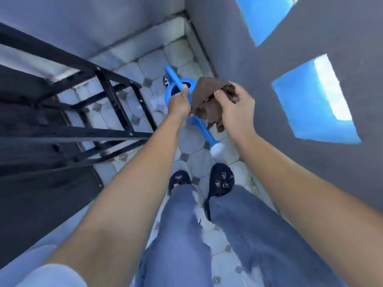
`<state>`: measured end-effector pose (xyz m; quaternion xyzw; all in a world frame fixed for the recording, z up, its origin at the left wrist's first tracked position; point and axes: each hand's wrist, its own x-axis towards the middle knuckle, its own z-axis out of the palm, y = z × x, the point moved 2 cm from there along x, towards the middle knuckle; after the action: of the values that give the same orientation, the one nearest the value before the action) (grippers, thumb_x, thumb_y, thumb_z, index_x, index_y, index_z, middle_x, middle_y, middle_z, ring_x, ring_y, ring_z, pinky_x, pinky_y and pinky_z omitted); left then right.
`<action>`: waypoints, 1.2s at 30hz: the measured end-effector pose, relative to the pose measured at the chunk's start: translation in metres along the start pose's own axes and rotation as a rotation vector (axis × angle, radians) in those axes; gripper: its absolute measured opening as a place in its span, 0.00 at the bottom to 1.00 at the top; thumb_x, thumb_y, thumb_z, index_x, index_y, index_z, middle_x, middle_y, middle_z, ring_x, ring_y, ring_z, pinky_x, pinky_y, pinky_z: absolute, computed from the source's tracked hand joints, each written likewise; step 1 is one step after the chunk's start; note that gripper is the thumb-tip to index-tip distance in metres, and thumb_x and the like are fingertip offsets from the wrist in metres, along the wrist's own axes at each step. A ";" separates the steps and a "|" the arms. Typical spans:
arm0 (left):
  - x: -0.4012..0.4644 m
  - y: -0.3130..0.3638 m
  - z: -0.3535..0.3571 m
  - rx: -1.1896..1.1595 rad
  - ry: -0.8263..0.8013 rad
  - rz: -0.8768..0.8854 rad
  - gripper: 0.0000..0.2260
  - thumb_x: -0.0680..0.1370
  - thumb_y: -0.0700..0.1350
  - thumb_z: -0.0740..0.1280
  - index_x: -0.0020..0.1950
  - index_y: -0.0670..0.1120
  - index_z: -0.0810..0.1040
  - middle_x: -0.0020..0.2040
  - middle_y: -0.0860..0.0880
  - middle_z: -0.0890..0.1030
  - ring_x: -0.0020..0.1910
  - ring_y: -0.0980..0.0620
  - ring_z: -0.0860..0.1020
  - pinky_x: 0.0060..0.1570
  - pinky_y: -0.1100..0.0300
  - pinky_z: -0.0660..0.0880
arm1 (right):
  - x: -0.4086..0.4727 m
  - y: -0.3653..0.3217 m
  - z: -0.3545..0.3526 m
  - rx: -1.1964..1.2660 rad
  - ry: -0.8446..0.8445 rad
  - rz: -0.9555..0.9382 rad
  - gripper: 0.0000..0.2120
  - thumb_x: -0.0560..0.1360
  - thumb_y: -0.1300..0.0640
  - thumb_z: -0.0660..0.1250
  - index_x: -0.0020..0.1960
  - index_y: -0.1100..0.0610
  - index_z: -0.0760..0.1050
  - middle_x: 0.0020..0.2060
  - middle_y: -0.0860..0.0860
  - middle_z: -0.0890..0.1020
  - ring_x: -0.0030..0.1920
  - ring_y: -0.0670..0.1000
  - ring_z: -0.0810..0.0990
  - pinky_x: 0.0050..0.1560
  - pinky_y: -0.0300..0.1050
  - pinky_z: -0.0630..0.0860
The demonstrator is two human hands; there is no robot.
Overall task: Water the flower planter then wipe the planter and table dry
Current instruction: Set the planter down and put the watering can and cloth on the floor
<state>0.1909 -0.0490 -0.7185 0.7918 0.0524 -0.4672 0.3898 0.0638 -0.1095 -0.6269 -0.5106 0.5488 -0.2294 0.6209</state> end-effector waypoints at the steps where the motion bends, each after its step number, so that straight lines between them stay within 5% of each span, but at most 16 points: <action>1: 0.018 -0.009 0.007 -0.012 -0.004 -0.018 0.20 0.82 0.57 0.54 0.41 0.45 0.75 0.35 0.46 0.76 0.33 0.49 0.75 0.24 0.62 0.73 | 0.013 0.017 0.000 0.004 -0.008 0.029 0.07 0.76 0.66 0.69 0.53 0.60 0.80 0.42 0.52 0.84 0.41 0.45 0.82 0.47 0.38 0.79; 5: 0.050 -0.032 0.011 0.007 -0.011 -0.081 0.19 0.83 0.57 0.54 0.48 0.43 0.73 0.38 0.46 0.74 0.31 0.51 0.72 0.19 0.65 0.69 | 0.043 0.052 0.002 0.129 -0.015 0.171 0.04 0.76 0.64 0.69 0.49 0.57 0.80 0.45 0.59 0.85 0.46 0.56 0.83 0.49 0.51 0.79; 10: 0.082 -0.049 0.010 0.032 -0.043 -0.080 0.18 0.83 0.57 0.53 0.49 0.46 0.74 0.38 0.46 0.73 0.33 0.52 0.72 0.28 0.59 0.73 | 0.062 0.089 0.007 0.242 -0.071 0.339 0.07 0.78 0.62 0.67 0.55 0.58 0.80 0.49 0.62 0.85 0.44 0.58 0.84 0.32 0.40 0.79; 13: 0.096 -0.052 0.002 0.023 -0.069 -0.108 0.18 0.83 0.58 0.52 0.45 0.47 0.73 0.38 0.46 0.73 0.35 0.50 0.72 0.31 0.58 0.74 | 0.064 0.096 0.012 0.322 -0.122 0.380 0.08 0.79 0.64 0.65 0.57 0.61 0.79 0.45 0.57 0.85 0.43 0.54 0.85 0.42 0.45 0.82; 18: 0.100 -0.055 -0.007 0.070 -0.114 -0.081 0.16 0.83 0.57 0.52 0.56 0.48 0.72 0.46 0.46 0.74 0.38 0.51 0.74 0.32 0.57 0.75 | 0.067 0.096 0.018 0.321 -0.202 0.416 0.07 0.80 0.63 0.65 0.56 0.60 0.79 0.45 0.57 0.86 0.46 0.55 0.86 0.47 0.49 0.83; 22: 0.092 -0.044 -0.025 0.030 0.020 0.044 0.26 0.77 0.66 0.56 0.63 0.49 0.75 0.57 0.47 0.80 0.54 0.46 0.80 0.50 0.49 0.80 | 0.070 0.090 0.032 0.331 -0.329 0.494 0.08 0.80 0.61 0.64 0.58 0.59 0.79 0.53 0.61 0.85 0.52 0.58 0.85 0.57 0.56 0.81; 25: 0.071 -0.038 -0.034 -0.274 -0.215 -0.010 0.28 0.76 0.67 0.57 0.64 0.49 0.78 0.59 0.47 0.83 0.57 0.48 0.82 0.58 0.50 0.78 | 0.076 0.083 0.050 0.348 -0.426 0.535 0.09 0.80 0.59 0.64 0.58 0.59 0.77 0.54 0.61 0.84 0.53 0.59 0.84 0.60 0.57 0.79; 28: 0.058 -0.044 -0.039 -0.443 -0.395 -0.055 0.22 0.78 0.59 0.60 0.63 0.46 0.79 0.60 0.44 0.83 0.57 0.47 0.81 0.59 0.50 0.76 | 0.086 0.078 0.067 0.312 -0.446 0.530 0.05 0.80 0.59 0.64 0.54 0.58 0.76 0.47 0.58 0.86 0.46 0.55 0.85 0.52 0.51 0.82; 33: 0.074 -0.042 -0.052 -0.436 -0.237 0.006 0.17 0.75 0.54 0.69 0.58 0.45 0.78 0.52 0.46 0.85 0.50 0.48 0.84 0.48 0.52 0.81 | 0.110 0.080 0.085 0.052 -0.342 0.401 0.09 0.75 0.70 0.66 0.49 0.57 0.75 0.39 0.55 0.83 0.33 0.50 0.82 0.29 0.36 0.75; 36: 0.094 -0.045 -0.048 -0.377 -0.089 0.019 0.05 0.79 0.47 0.65 0.46 0.47 0.74 0.48 0.46 0.83 0.47 0.49 0.83 0.39 0.55 0.81 | 0.127 0.084 0.097 -0.138 -0.358 0.328 0.15 0.73 0.71 0.66 0.54 0.55 0.77 0.46 0.54 0.83 0.41 0.52 0.82 0.33 0.40 0.75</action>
<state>0.2575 -0.0126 -0.8050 0.6839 0.1144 -0.4798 0.5376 0.1665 -0.1487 -0.7705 -0.4883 0.5199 0.0066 0.7009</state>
